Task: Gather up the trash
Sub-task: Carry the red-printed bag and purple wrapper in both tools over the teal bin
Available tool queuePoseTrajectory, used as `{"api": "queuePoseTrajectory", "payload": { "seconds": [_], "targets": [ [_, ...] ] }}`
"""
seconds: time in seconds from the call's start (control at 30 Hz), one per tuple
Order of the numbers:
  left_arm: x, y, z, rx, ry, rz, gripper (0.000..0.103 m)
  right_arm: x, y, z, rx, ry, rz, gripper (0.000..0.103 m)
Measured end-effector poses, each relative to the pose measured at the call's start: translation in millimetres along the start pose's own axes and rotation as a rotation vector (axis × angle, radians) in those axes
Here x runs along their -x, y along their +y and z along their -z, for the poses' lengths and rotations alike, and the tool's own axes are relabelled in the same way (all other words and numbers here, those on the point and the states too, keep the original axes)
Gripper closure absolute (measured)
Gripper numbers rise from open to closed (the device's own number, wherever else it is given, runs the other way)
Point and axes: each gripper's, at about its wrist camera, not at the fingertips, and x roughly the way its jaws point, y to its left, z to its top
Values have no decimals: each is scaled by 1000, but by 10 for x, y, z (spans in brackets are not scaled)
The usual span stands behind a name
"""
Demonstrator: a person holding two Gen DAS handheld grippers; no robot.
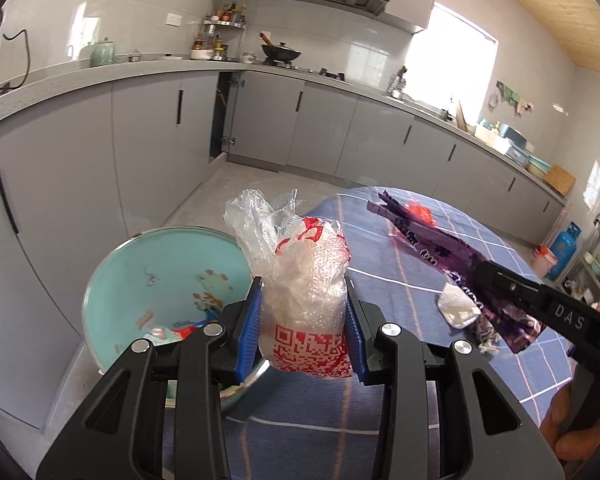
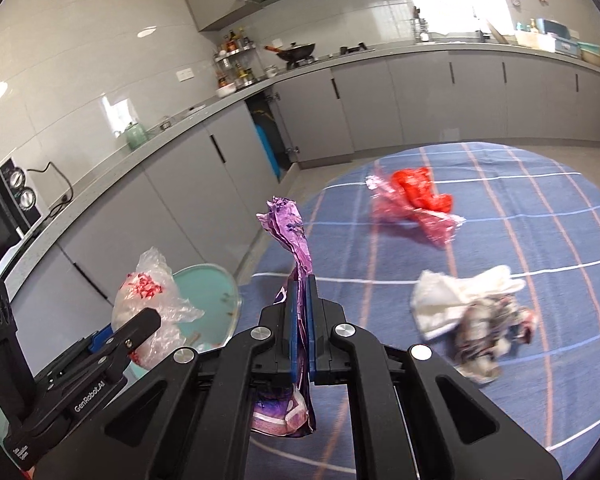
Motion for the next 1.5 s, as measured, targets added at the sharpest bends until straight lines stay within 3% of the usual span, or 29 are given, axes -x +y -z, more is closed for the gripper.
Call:
{"api": "queuePoseTrajectory", "payload": {
  "seconds": [0.73, 1.5],
  "targets": [
    [85, 680, 19, 81, 45, -164, 66, -345, 904, 199, 99, 73, -125, 98],
    [-87, 1069, -19, 110, 93, -228, 66, -820, 1303, 319, 116, 151, -149, 98]
  ]
}}
